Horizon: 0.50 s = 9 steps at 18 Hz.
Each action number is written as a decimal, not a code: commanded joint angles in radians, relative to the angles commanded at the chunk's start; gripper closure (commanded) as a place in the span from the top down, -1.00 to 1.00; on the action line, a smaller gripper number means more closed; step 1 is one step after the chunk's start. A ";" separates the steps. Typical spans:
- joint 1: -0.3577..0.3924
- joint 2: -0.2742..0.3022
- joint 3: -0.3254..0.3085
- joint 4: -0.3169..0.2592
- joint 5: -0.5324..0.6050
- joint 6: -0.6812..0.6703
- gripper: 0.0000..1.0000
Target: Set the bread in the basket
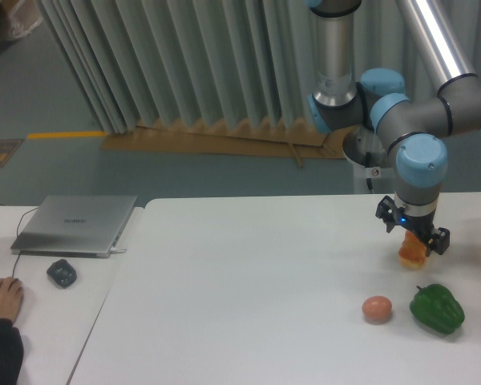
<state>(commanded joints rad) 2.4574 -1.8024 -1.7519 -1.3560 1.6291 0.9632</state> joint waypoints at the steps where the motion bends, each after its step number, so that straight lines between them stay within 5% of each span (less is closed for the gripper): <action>1: 0.006 0.000 0.014 0.000 0.002 0.020 1.00; 9: 0.055 -0.023 -0.011 0.015 0.045 0.098 1.00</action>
<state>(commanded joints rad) 2.5126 -1.8254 -1.7625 -1.3407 1.6736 1.0615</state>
